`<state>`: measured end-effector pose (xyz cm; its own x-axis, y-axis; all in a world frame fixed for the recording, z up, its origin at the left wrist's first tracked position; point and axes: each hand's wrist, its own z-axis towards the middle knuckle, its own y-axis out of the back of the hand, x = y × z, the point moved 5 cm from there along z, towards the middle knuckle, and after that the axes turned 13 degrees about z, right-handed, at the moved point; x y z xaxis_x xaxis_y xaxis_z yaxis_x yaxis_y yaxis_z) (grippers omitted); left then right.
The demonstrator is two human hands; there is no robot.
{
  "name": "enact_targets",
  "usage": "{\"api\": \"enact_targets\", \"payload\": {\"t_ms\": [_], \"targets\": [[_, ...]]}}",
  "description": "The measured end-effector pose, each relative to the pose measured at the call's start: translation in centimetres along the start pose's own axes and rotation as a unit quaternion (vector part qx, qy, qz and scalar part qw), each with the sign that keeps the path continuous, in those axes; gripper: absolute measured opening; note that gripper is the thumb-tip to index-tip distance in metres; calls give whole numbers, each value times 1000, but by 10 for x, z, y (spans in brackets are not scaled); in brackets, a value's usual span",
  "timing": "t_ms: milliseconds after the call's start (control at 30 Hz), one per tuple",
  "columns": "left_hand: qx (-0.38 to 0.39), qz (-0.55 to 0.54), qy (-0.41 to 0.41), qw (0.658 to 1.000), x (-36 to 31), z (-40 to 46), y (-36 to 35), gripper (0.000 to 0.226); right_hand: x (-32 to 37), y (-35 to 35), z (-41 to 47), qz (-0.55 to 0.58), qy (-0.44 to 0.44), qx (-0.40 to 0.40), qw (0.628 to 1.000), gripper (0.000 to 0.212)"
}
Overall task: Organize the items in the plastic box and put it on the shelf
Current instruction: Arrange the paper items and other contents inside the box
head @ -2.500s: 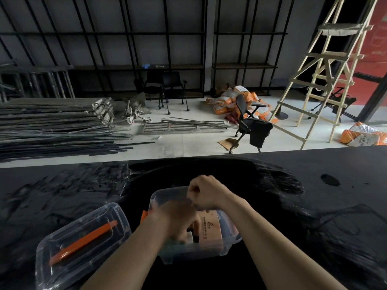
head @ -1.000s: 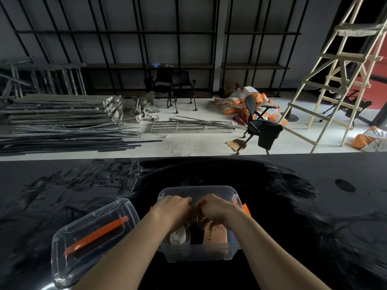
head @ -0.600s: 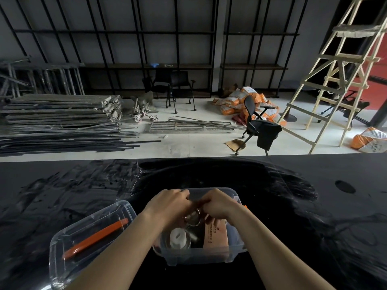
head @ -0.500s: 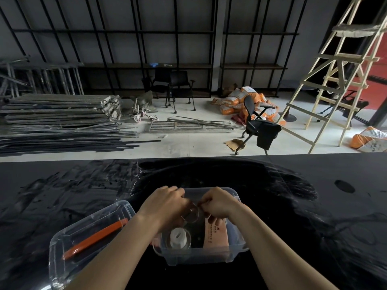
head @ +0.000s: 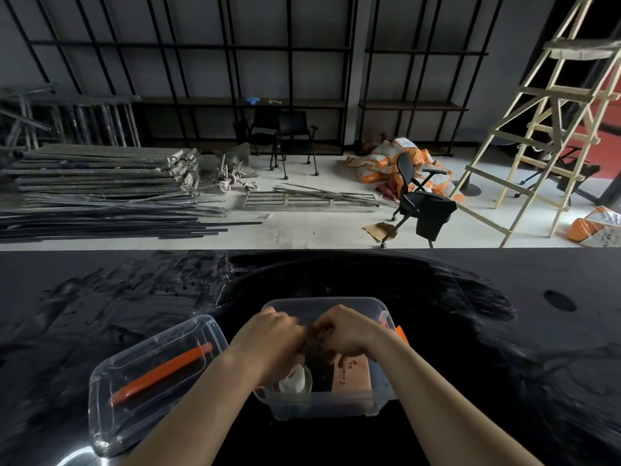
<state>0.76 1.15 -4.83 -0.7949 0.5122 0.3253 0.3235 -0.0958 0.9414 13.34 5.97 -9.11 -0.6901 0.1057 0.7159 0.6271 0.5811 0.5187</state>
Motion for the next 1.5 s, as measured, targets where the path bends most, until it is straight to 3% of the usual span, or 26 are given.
{"api": "enact_targets", "payload": {"t_ms": [200, 367, 433, 567, 667, 833, 1067, 1167, 1267, 1367, 1433, 1500], "targets": [[-17, -21, 26, 999, -1, 1, 6, 23, -8, 15, -11, -200, -9, -34, 979, 50], [-28, -106, 34, 993, -18, 12, 15, 15, 0, 24, -23, -238, 26, -27, 970, 49], [26, -168, 54, 984, -33, 22, 9, 11, 9, 33, -26, -221, 71, -91, 968, 42], [94, -210, 124, 965, -55, 37, -5, 47, 21, 58, -44, -171, 139, -234, 947, 28], [178, -236, 154, 943, -66, 45, -20, 52, 14, 67, -54, -172, 149, -309, 923, 20], [277, -315, 210, 883, -73, 57, -32, 37, 1, 64, -55, -171, 135, -311, 925, 21], [286, -431, 249, 819, -83, 63, -32, 33, -4, 69, -52, -157, 118, -306, 932, 29], [297, -519, 278, 751, -79, 62, -36, 29, -4, 69, -50, -159, 117, -303, 932, 29], [314, -595, 323, 665, -76, 54, -43, 9, -4, 69, -49, -158, 121, -305, 931, 28], [308, -652, 366, 589, -72, 48, -52, 23, -7, 68, -49, -151, 124, -305, 932, 30], [301, -671, 359, 575, -71, 44, -51, 24, -10, 66, -48, -147, 120, -297, 936, 38], [285, -671, 350, 588, -71, 42, -45, 17, -14, 60, -45, -142, 117, -291, 939, 44]]}}
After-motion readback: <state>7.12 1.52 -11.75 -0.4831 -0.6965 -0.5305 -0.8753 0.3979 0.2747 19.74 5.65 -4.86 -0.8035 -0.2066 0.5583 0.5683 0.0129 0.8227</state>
